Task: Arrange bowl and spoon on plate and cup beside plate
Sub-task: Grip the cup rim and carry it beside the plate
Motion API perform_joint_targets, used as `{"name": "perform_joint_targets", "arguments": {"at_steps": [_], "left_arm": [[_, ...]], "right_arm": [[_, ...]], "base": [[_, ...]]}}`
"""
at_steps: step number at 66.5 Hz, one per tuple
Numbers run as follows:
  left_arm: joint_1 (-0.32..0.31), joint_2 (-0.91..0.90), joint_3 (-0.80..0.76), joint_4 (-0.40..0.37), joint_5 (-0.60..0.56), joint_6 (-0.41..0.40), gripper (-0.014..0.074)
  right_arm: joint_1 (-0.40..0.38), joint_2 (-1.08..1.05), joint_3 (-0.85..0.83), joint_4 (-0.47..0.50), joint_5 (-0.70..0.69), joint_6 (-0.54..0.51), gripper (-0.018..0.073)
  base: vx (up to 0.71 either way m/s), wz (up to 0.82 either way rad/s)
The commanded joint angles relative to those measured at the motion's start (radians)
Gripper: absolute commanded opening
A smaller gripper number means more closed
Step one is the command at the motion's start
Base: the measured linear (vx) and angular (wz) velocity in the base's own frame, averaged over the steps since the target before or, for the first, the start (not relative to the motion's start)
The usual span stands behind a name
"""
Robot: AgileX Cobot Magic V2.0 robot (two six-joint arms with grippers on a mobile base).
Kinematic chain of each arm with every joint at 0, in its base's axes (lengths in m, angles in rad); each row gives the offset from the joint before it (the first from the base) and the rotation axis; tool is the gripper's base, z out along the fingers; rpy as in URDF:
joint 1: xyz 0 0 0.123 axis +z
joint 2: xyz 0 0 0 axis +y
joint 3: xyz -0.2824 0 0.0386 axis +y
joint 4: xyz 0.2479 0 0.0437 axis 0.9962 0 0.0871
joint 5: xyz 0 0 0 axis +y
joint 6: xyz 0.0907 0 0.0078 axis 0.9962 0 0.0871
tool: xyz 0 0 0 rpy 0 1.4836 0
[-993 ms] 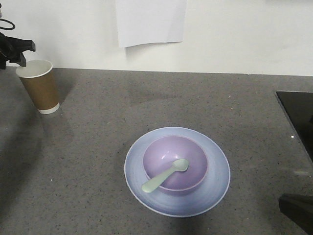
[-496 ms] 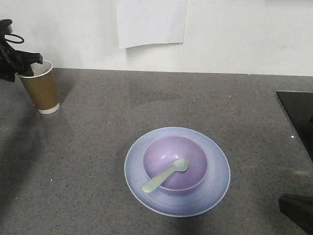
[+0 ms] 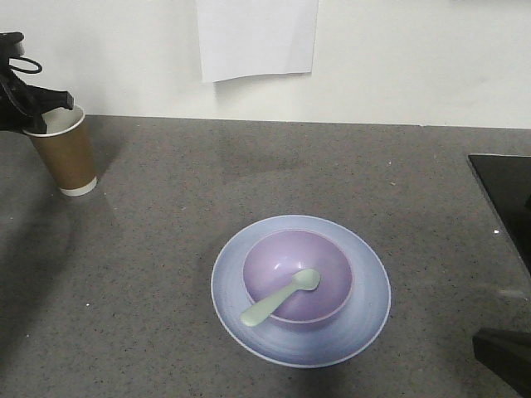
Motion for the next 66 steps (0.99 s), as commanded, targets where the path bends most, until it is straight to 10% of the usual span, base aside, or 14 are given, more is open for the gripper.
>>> {"name": "perform_joint_targets", "arguments": {"at_steps": [1,27,66], "left_arm": [[-0.003,-0.098,-0.031,-0.019,0.021,0.019,-0.0008],[-0.051,-0.317,0.032,-0.308,0.152,0.11,-0.0007],[-0.257,-0.564,0.543,-0.369,0.077,0.201,-0.0007]], "right_arm": [[-0.003,0.005,-0.026,0.019,-0.065,0.004,-0.0004],[-0.003,0.005,-0.026,0.02,-0.063,0.011,-0.0004],[-0.003,0.005,-0.026,0.02,-0.04,0.035,-0.0004]], "base": [[0.0,0.0],[0.0,0.0],[0.0,0.0]]}}
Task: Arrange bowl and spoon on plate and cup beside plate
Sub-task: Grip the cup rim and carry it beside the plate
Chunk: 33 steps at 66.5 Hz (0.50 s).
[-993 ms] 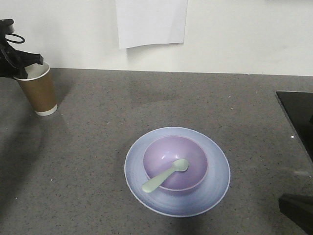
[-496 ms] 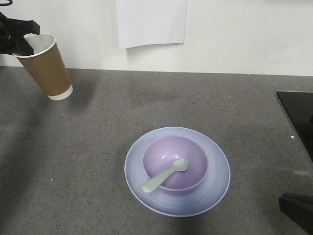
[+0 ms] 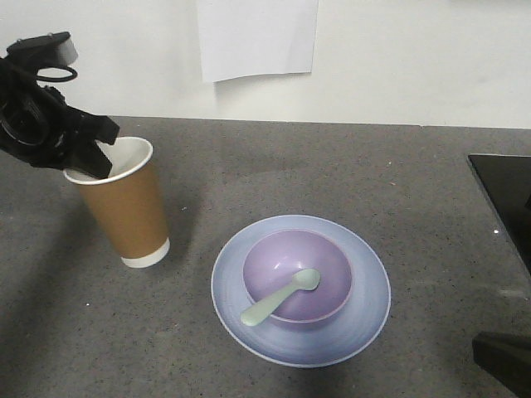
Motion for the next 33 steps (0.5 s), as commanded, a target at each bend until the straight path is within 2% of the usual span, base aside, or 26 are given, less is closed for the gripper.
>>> {"name": "perform_joint_targets", "arguments": {"at_steps": [1,18,33], "left_arm": [[-0.03,-0.045,0.02,-0.066,-0.07,0.014,-0.0007],[-0.08,-0.044,0.11,-0.062,-0.205,0.012,-0.0007],[-0.08,-0.013,0.131,-0.065,-0.205,0.012,-0.0007]], "right_arm": [[-0.003,0.005,-0.026,0.019,-0.052,-0.003,-0.0004],[-0.003,0.005,-0.026,0.019,-0.049,-0.003,-0.0004],[-0.003,0.005,-0.026,0.019,-0.049,-0.003,-0.0004]], "base": [[0.0,0.0],[0.0,0.0],[0.0,0.0]]}}
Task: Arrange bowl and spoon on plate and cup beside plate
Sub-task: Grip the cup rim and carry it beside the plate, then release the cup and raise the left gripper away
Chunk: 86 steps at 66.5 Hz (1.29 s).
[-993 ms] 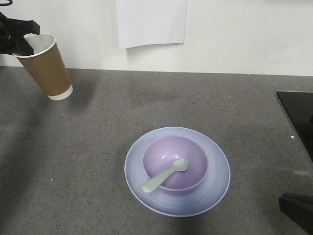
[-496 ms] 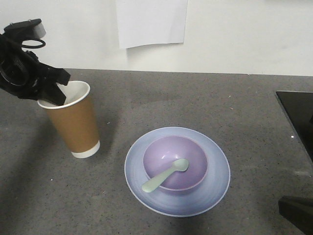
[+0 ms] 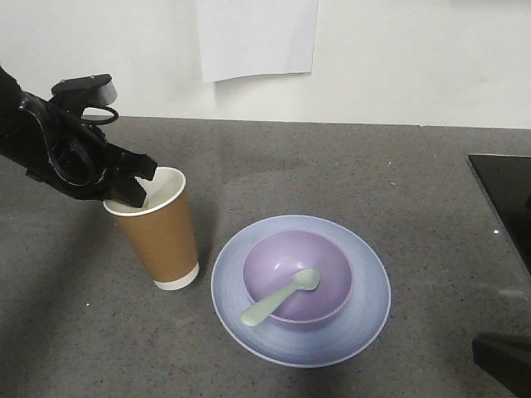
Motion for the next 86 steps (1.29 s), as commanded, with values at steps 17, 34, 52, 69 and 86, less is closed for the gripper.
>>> {"name": "perform_joint_targets", "arguments": {"at_steps": [17,34,52,69,86], "left_arm": [[-0.007,0.029,-0.022,-0.037,-0.033,0.0,-0.0007],[-0.007,0.03,-0.022,-0.036,-0.031,0.001,-0.0006],[-0.007,0.03,-0.022,-0.037,-0.004,0.004,0.0037],[-0.007,0.03,-0.022,-0.038,0.003,0.01,0.0166],[-0.007,0.03,-0.022,-0.061,0.018,0.01,0.0295]], "right_arm": [[-0.003,0.005,-0.026,0.019,-0.052,-0.003,-0.0004],[-0.003,0.005,-0.026,0.019,-0.052,-0.003,-0.0004],[-0.003,0.005,-0.026,0.019,-0.054,-0.003,-0.0004],[-0.003,0.005,-0.026,0.019,-0.053,-0.003,-0.0004],[-0.003,0.005,-0.026,0.019,-0.052,-0.003,-0.0004]], "base": [[0.0,0.0],[0.0,0.0],[0.0,0.0],[0.0,0.0],[0.0,0.0]]}}
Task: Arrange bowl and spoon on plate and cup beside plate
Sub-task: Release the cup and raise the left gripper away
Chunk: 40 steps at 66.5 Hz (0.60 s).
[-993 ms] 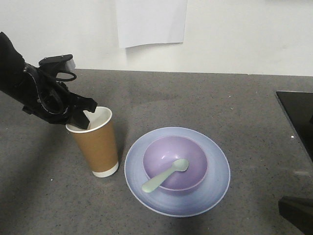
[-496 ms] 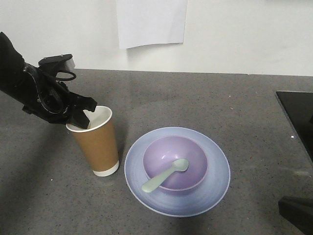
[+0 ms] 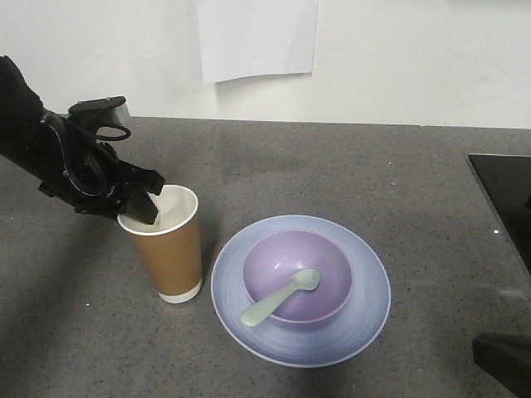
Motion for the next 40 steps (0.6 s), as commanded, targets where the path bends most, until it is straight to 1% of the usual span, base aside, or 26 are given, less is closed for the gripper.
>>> {"name": "perform_joint_targets", "arguments": {"at_steps": [1,10,19,40], "left_arm": [[-0.007,-0.035,-0.022,-0.057,-0.009,0.0,0.03],[-0.007,-0.04,-0.025,-0.085,-0.002,0.0,0.032],[-0.007,-0.052,-0.037,-0.083,0.005,0.0,0.032],[-0.007,-0.139,-0.164,-0.081,0.078,-0.001,0.0318]], "right_arm": [[-0.003,0.005,-0.026,0.019,-0.053,-0.003,-0.0004],[-0.003,0.005,-0.026,0.019,-0.053,-0.003,-0.0004],[-0.003,0.005,-0.026,0.019,-0.053,-0.003,-0.0004],[-0.003,0.005,-0.026,0.019,-0.082,-0.003,-0.0004]], "base": [[0.0,0.0],[0.0,0.0],[0.0,0.0],[0.0,0.0]]}}
